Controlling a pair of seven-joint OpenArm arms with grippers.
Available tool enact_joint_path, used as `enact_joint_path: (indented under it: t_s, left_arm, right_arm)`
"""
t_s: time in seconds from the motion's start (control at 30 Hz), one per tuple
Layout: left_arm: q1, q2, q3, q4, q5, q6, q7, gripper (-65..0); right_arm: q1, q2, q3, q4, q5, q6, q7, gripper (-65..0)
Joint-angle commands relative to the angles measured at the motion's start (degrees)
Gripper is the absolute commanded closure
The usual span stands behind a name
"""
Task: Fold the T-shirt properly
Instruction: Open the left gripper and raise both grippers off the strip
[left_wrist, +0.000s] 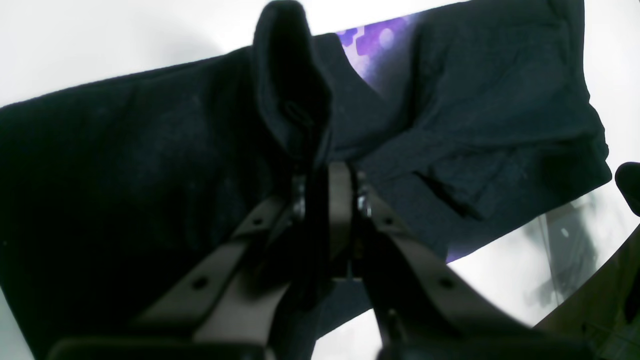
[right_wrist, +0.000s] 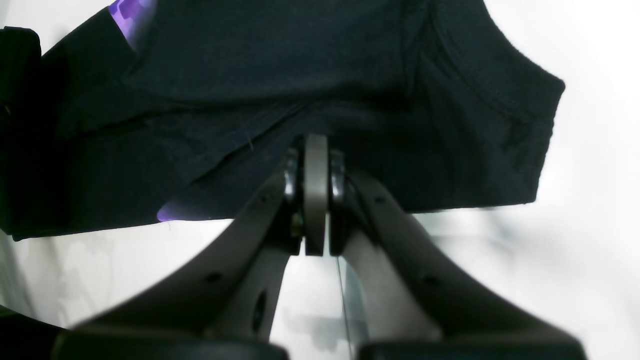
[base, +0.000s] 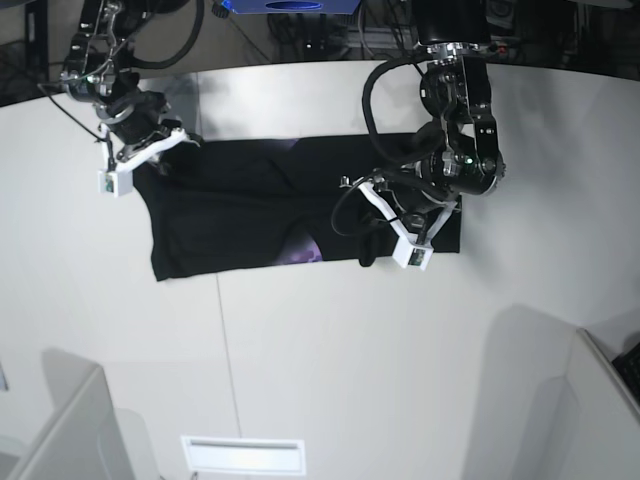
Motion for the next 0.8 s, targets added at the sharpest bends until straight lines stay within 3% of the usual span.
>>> enact_joint_path:
  t_s: [0.0, 0.03, 0.13, 0.3, 0.47, 0.53, 0.63, 0.77]
  left_arm:
    - [-0.85, 0.39, 0.19, 0.81, -1.01, -0.52, -1.17, 0.0]
    - [-0.85, 0.39, 0.19, 0.81, -1.01, -0.52, -1.17, -0.7]
    - [-0.85, 0.39, 0.19, 0.72, -1.01, -0.52, -1.17, -16.1]
    - [-2.87, 1.1, 0.19, -6.05, -1.71, -0.52, -1.26, -35.1]
    - [-5.42, 1.98, 0.19, -14.23, -16.22, -0.52, -1.35, -46.4]
    - [-5.86, 1.89, -0.16, -14.49, -20.53, -0.34, -1.35, -46.2]
    - [-5.25, 0.48, -1.74, -11.41, -20.79, -0.34, -1.35, -43.8]
    - [-0.32, -6.55, -11.32, -4.64, -20.79, -0.34, -1.35, -27.3]
  right_arm:
    - [0.05, 0.34, 0.15, 0.99, 0.42, 0.36, 0.87, 0.0]
    - [0.05, 0.34, 0.15, 0.99, 0.42, 0.36, 0.87, 0.0]
    - [-0.04, 0.34, 0.15, 0.99, 0.42, 0.36, 0.87, 0.0]
    - [-0.04, 0.34, 0.15, 0.99, 0.42, 0.36, 0.87, 0.0]
    - [-0.04, 0.34, 0.15, 1.08, 0.42, 0.36, 0.87, 0.0]
    - [-0.04, 0.34, 0.24, 1.26, 0.42, 0.36, 0.87, 0.0]
    - [0.4, 0.52, 0.24, 2.31, 0.42, 0.36, 0.95, 0.0]
    - [1.99, 0.78, 0.24, 3.98, 0.77, 0.36, 0.87, 0.0]
